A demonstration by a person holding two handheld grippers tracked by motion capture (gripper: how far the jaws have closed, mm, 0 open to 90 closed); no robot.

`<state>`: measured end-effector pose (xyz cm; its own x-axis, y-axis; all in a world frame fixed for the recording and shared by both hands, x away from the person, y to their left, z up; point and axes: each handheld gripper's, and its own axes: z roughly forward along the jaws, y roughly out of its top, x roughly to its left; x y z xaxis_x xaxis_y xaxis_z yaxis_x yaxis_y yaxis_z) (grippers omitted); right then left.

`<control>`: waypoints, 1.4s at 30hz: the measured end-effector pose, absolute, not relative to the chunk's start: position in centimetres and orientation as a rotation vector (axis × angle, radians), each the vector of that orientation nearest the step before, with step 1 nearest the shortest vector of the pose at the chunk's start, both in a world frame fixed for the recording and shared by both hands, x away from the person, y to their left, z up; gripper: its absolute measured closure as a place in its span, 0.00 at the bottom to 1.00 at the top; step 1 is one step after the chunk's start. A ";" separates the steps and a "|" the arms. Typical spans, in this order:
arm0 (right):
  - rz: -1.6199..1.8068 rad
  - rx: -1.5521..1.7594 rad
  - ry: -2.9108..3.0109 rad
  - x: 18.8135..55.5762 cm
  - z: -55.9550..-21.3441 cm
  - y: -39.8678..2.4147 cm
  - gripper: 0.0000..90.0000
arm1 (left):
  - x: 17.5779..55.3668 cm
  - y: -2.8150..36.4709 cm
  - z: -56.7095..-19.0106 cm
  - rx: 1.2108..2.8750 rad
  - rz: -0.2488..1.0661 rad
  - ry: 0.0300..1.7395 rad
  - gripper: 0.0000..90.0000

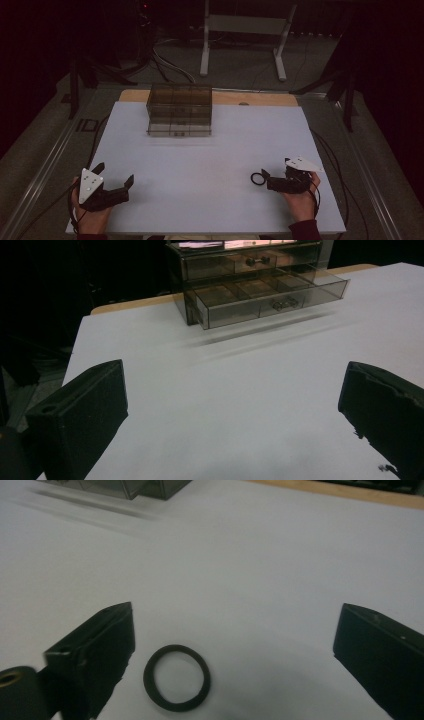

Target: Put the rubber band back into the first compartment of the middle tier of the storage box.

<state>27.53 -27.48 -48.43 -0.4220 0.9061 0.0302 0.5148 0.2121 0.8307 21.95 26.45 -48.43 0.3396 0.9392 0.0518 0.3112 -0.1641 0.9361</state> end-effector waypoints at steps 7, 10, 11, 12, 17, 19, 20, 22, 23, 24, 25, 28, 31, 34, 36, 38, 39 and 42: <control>1.037 1.365 2.090 28.1 -49.9 -26.9 0.30 | 22.1 26.3 -48.5 1.689 0.853 1.131 0.00; 1.007 1.384 2.115 28.2 -50.3 -26.8 0.43 | 22.1 26.3 -48.5 1.688 0.855 1.126 0.00; 0.983 1.405 2.158 28.4 -50.8 -26.7 0.53 | 22.1 26.3 -48.5 1.689 0.856 1.125 0.00; 0.983 1.405 2.158 28.4 -50.8 -26.7 0.53 | 22.1 26.3 -48.6 1.688 0.856 1.124 0.00; 0.940 1.419 2.223 28.5 -51.6 -26.5 0.70 | 22.1 26.4 -48.7 1.673 0.845 1.134 0.00; 0.925 1.419 2.236 28.4 -51.7 -26.2 0.76 | 22.0 26.4 -48.7 1.668 0.841 1.133 0.00; 0.900 1.407 2.232 28.3 -51.7 -26.0 0.79 | 22.0 26.4 -48.7 1.670 0.842 1.132 0.00; 0.857 1.390 2.233 28.0 -51.6 -25.7 0.87 | 22.0 26.4 -48.7 1.670 0.840 1.130 0.00; 0.847 1.380 2.238 27.7 -51.6 -25.4 0.94 | 22.0 26.4 -48.7 1.673 0.841 1.131 0.00; 0.847 1.380 2.238 27.7 -51.6 -25.4 0.94 | 22.0 26.3 -48.7 1.675 0.841 1.131 0.00; 0.843 1.378 2.242 27.7 -51.6 -25.3 0.96 | 22.1 26.3 -48.7 1.675 0.841 1.131 0.00; 0.845 1.388 2.244 27.8 -51.5 -25.4 0.99 | 22.1 26.2 -48.7 1.675 0.842 1.134 0.00; 0.858 1.402 2.226 27.8 -51.4 -25.4 0.99 | 22.1 26.2 -48.7 1.675 0.843 1.132 0.00; 0.884 1.395 2.215 27.7 -51.0 -25.4 0.99 | 22.2 26.2 -48.8 1.673 0.837 1.136 0.00; 0.901 1.392 2.202 27.6 -50.8 -25.4 0.99 | 22.3 26.2 -48.9 1.661 0.823 1.142 0.00; 0.923 1.395 2.193 27.6 -50.6 -25.5 0.99 | 22.4 26.2 -48.9 1.663 0.823 1.143 0.00; 0.929 1.395 2.188 27.6 -50.5 -25.5 0.99 | 22.3 26.2 -48.9 1.666 0.824 1.141 0.00; 0.948 1.397 2.183 27.5 -50.2 -25.5 0.99 | 22.3 26.1 -48.9 1.671 0.828 1.136 0.00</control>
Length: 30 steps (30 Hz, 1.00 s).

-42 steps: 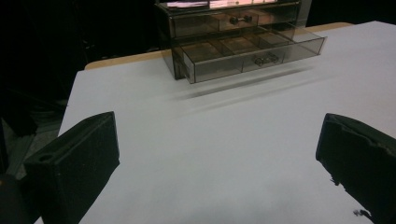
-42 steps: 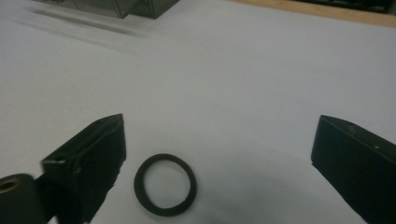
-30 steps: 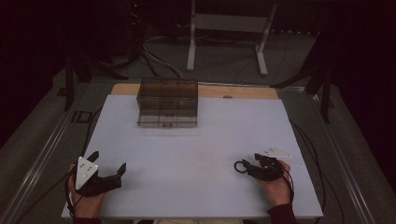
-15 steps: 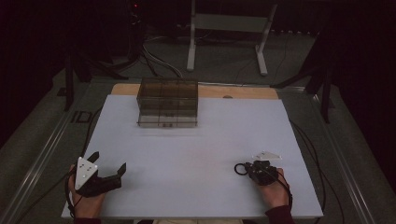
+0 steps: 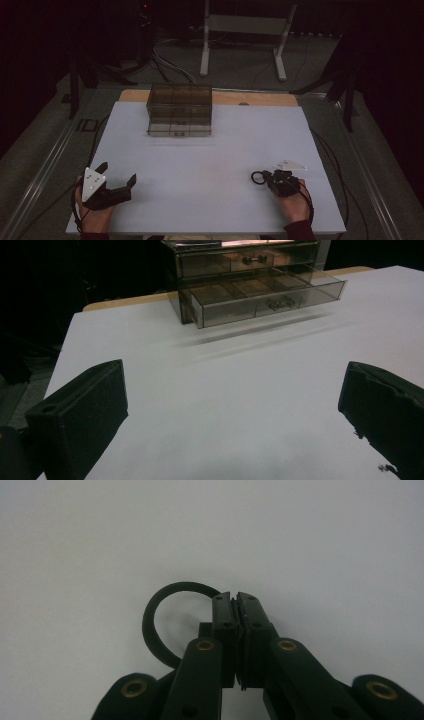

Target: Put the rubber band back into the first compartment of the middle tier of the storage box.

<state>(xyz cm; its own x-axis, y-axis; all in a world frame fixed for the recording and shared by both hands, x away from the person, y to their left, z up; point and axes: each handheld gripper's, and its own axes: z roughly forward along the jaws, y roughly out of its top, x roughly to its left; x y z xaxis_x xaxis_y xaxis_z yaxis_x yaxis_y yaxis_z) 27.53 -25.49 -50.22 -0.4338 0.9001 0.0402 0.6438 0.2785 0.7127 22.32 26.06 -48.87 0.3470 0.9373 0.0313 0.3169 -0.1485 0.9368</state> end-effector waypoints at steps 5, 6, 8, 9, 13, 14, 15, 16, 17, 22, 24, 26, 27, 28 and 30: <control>0.963 1.412 2.184 27.7 -50.0 -25.4 0.99 | 22.2 26.2 -48.6 1.660 0.840 1.145 0.00; 0.973 1.409 2.183 27.8 -49.9 -25.3 0.99 | 22.2 26.2 -48.6 1.662 0.840 1.147 0.00; 0.990 1.397 2.180 27.8 -49.3 -25.1 0.99 | 22.3 26.2 -48.5 1.668 0.846 1.152 0.00; 0.990 1.397 2.180 27.8 -49.3 -25.1 0.99 | 22.3 26.1 -48.5 1.668 0.851 1.156 0.00; 1.017 1.381 2.176 27.8 -48.5 -24.8 0.99 | 22.4 26.2 -48.5 1.669 0.850 1.157 0.00; 1.020 1.377 2.174 27.9 -48.3 -24.7 0.99 | 22.4 26.2 -48.6 1.669 0.843 1.158 0.00; 1.022 1.369 2.173 28.0 -48.1 -24.6 0.99 | 22.4 26.2 -48.6 1.668 0.835 1.160 0.00; 1.026 1.365 2.171 28.1 -48.0 -24.5 0.99 | 22.5 26.3 -48.7 1.671 0.815 1.158 0.00; 1.034 1.358 2.170 28.3 -47.6 -24.2 0.99 | 22.6 26.3 -48.9 1.679 0.774 1.156 0.04; 1.039 1.338 2.168 28.8 -46.8 -23.7 0.99 | 22.7 26.0 -48.9 1.688 0.790 1.153 0.02; 1.047 1.334 2.160 29.0 -46.4 -23.7 0.99 | 22.7 26.0 -48.9 1.686 0.801 1.155 0.01; 1.061 1.337 2.152 29.2 -46.0 -23.7 0.99 | 22.7 26.0 -49.0 1.678 0.805 1.163 0.00; 1.068 1.337 2.148 29.3 -45.8 -23.7 0.99 | 22.7 26.1 -49.0 1.673 0.804 1.167 0.00; 1.074 1.336 2.148 29.4 -45.6 -23.7 0.99 | 22.7 26.1 -49.0 1.671 0.799 1.169 0.00; 1.080 1.329 2.142 29.6 -45.2 -23.6 0.99 | 22.8 26.1 -49.2 1.673 0.796 1.172 0.00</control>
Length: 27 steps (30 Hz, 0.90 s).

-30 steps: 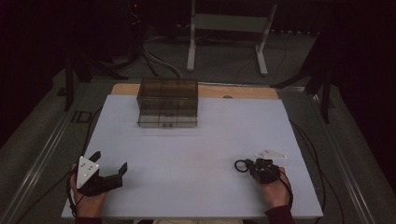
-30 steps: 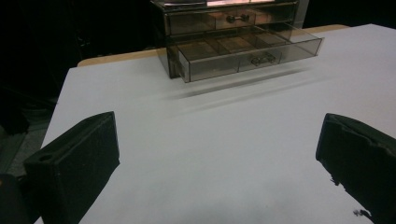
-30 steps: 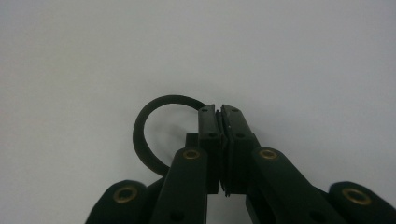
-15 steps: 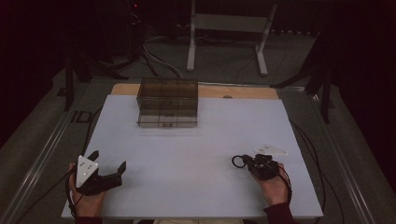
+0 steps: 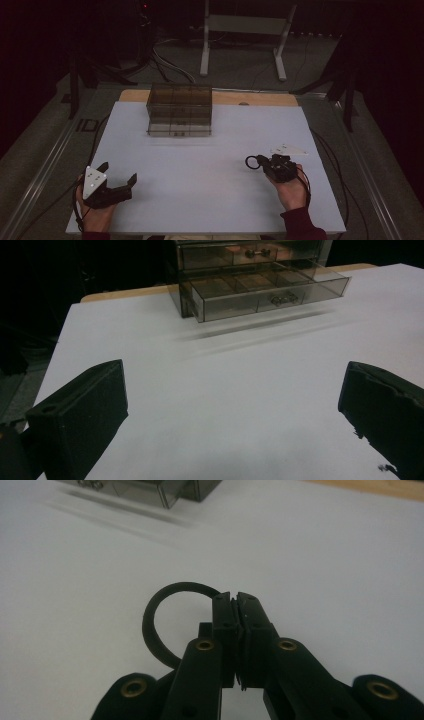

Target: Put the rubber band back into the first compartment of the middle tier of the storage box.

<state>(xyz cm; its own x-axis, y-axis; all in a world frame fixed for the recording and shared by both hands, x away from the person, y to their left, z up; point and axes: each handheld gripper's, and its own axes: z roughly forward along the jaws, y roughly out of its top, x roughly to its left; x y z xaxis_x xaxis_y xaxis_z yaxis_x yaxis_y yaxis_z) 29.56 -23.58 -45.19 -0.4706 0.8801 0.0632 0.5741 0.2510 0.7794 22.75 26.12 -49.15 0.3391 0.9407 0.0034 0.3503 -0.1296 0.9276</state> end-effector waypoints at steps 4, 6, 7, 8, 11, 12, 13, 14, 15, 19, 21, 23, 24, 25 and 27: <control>1.096 1.317 2.138 29.9 -44.5 -23.2 0.99 | 22.7 25.9 -49.2 1.679 0.803 1.166 0.00; 1.102 1.310 2.137 30.1 -44.3 -22.9 0.99 | 22.7 25.9 -49.2 1.683 0.803 1.162 0.00; 1.106 1.310 2.135 30.1 -44.2 -22.7 0.99 | 22.7 25.9 -49.2 1.684 0.800 1.161 0.00; 1.117 1.309 2.133 30.2 -44.1 -22.6 0.99 | 22.7 25.8 -49.2 1.684 0.797 1.160 0.00; 1.156 1.321 2.134 30.5 -43.8 -22.3 0.99 | 22.7 25.8 -49.2 1.683 0.801 1.158 0.00; 1.156 1.319 2.135 30.6 -43.7 -22.1 0.99 | 22.7 25.8 -49.2 1.684 0.801 1.157 0.00; 1.156 1.316 2.135 30.7 -43.7 -21.9 0.99 | 22.7 25.8 -49.2 1.684 0.800 1.159 0.00; 1.158 1.312 2.138 30.8 -43.6 -21.7 0.99 | 22.7 25.8 -49.2 1.685 0.801 1.159 0.00; 1.159 1.307 2.139 30.9 -43.6 -21.6 0.99 | 22.7 25.8 -49.2 1.684 0.801 1.160 0.00; 1.173 1.291 2.142 31.1 -43.2 -20.8 0.99 | 22.7 25.7 -49.3 1.685 0.801 1.162 0.00; 1.186 1.283 2.140 31.2 -42.9 -20.5 0.99 | 22.7 25.7 -49.3 1.688 0.801 1.161 0.00; 1.190 1.278 2.141 31.4 -42.6 -20.2 0.99 | 22.6 25.7 -49.3 1.685 0.801 1.161 0.00; 1.190 1.275 2.144 31.5 -42.5 -20.1 0.99 | 22.7 25.7 -49.3 1.687 0.801 1.161 0.00; 1.190 1.272 2.145 31.6 -42.4 -19.9 0.99 | 22.7 25.7 -49.3 1.690 0.802 1.161 0.00; 1.192 1.266 2.148 31.9 -42.3 -19.6 0.99 | 22.7 25.7 -49.3 1.690 0.798 1.162 0.00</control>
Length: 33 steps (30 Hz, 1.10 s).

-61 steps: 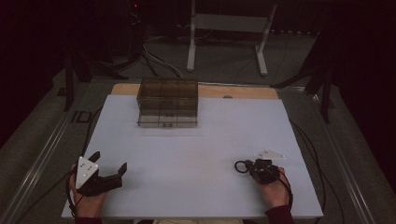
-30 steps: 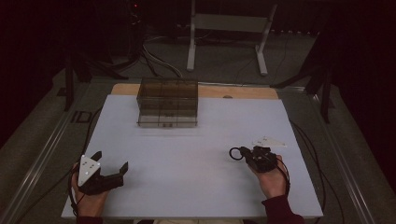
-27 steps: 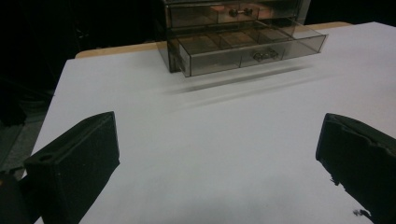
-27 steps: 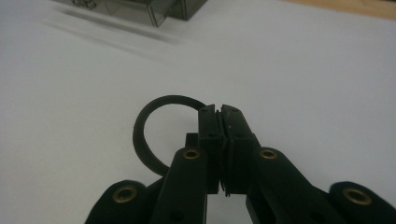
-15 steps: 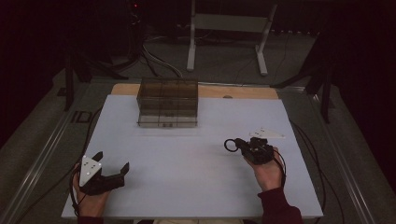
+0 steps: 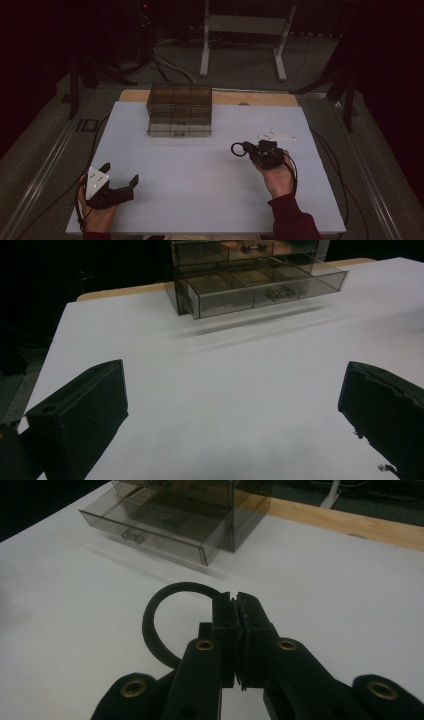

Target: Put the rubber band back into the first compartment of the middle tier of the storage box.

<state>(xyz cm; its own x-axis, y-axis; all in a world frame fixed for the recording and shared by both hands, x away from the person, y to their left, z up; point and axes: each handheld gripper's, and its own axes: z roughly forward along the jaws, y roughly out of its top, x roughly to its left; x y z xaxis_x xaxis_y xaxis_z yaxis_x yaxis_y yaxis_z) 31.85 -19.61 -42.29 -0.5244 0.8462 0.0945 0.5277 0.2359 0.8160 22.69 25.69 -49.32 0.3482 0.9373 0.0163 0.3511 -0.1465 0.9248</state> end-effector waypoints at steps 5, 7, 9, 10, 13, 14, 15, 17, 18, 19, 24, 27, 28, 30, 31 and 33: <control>1.211 1.266 2.155 32.4 -42.1 -19.0 0.99 | 22.6 25.7 -49.4 1.690 0.795 1.166 0.00; 1.216 1.264 2.156 32.6 -42.0 -18.7 0.99 | 22.6 25.7 -49.4 1.690 0.796 1.166 0.00; 1.223 1.265 2.154 32.8 -41.9 -18.5 0.99 | 22.6 25.7 -49.4 1.688 0.794 1.164 0.00; 1.220 1.264 2.152 32.9 -41.9 -18.4 0.99 | 22.6 25.7 -49.4 1.689 0.794 1.163 0.00; 1.219 1.256 2.153 33.1 -41.7 -18.0 0.99 | 22.6 25.7 -49.4 1.689 0.794 1.162 0.00; 1.218 1.255 2.154 33.2 -41.7 -17.8 0.99 | 22.6 25.7 -49.4 1.690 0.794 1.162 0.00; 1.218 1.252 2.155 33.3 -41.6 -17.7 0.99 | 22.6 25.7 -49.4 1.689 0.793 1.162 0.00; 1.219 1.247 2.155 33.5 -41.4 -17.5 0.99 | 22.6 25.8 -49.5 1.687 0.791 1.162 0.00; 1.219 1.243 2.154 33.7 -41.3 -17.4 0.99 | 22.6 25.7 -49.5 1.688 0.791 1.162 0.00; 1.221 1.243 2.152 33.8 -41.2 -17.3 0.99 | 22.6 25.7 -49.5 1.690 0.791 1.161 0.00; 1.227 1.240 2.154 34.4 -40.8 -16.7 0.99 | 22.7 25.7 -49.5 1.692 0.792 1.161 0.00; 1.232 1.231 2.152 34.7 -40.6 -16.4 0.99 | 22.7 25.8 -49.5 1.692 0.790 1.161 0.00; 1.236 1.228 2.152 34.8 -40.5 -16.3 0.99 | 22.7 25.8 -49.5 1.691 0.790 1.160 0.00; 1.269 1.236 2.153 35.0 -40.5 -16.2 0.99 | 22.7 25.7 -49.5 1.690 0.788 1.159 0.00; 1.281 1.242 2.154 35.1 -40.4 -16.1 0.99 | 22.7 25.7 -49.5 1.691 0.789 1.158 0.00; 1.286 1.236 2.152 35.3 -40.3 -15.8 0.99 | 22.7 25.7 -49.5 1.694 0.789 1.156 0.00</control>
